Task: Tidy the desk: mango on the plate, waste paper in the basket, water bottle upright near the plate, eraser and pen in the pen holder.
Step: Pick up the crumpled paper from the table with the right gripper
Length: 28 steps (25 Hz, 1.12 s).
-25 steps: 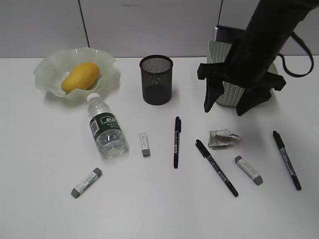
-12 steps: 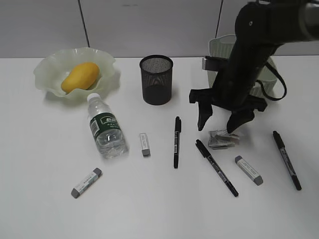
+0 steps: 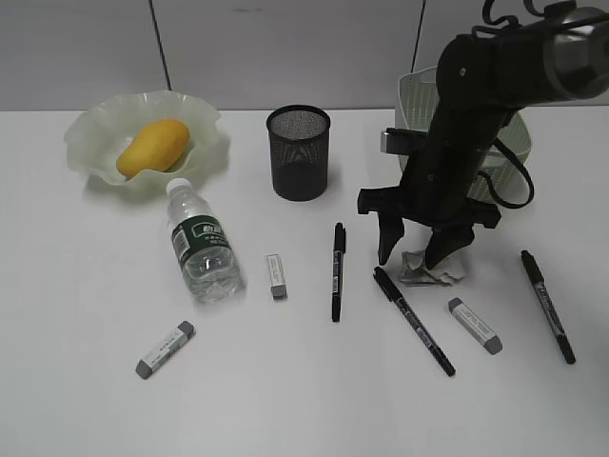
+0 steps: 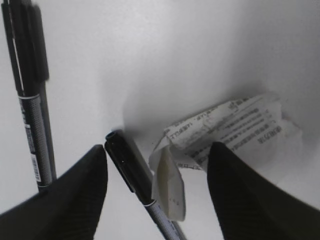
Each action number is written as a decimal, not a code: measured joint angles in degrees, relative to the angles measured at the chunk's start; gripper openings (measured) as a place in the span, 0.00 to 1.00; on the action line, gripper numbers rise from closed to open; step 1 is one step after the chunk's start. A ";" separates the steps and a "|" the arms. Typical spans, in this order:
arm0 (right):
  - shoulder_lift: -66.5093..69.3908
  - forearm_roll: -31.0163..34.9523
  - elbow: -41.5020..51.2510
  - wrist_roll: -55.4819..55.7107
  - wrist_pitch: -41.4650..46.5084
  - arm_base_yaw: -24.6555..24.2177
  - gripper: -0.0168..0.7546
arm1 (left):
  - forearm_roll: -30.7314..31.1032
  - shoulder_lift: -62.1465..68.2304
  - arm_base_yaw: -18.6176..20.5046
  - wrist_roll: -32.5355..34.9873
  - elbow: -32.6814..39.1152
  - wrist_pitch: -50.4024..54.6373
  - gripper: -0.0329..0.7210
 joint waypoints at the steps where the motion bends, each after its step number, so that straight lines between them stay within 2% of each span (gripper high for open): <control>1: -0.01 0.00 0.00 0.00 0.00 0.00 0.67 | 0.00 0.00 0.00 0.00 0.00 0.00 0.36; 4: -0.01 0.00 0.00 0.00 0.00 0.00 0.63 | 0.03 0.00 0.00 0.00 0.00 0.00 0.36; 9: -0.01 -0.05 0.00 -0.02 0.25 0.00 0.38 | 0.14 0.00 0.00 0.00 0.00 0.00 0.36; 14: -0.01 -0.53 0.00 -0.02 1.64 0.00 0.23 | 0.14 0.00 0.00 0.00 0.00 0.00 0.36; 18: -0.01 -0.66 0.00 -1.84 3.43 0.00 0.05 | 0.17 0.00 0.00 0.00 0.00 0.00 0.36; 28: -1.61 1.06 0.00 -2.54 7.81 0.00 0.04 | 0.17 0.00 0.00 0.00 0.00 0.00 0.36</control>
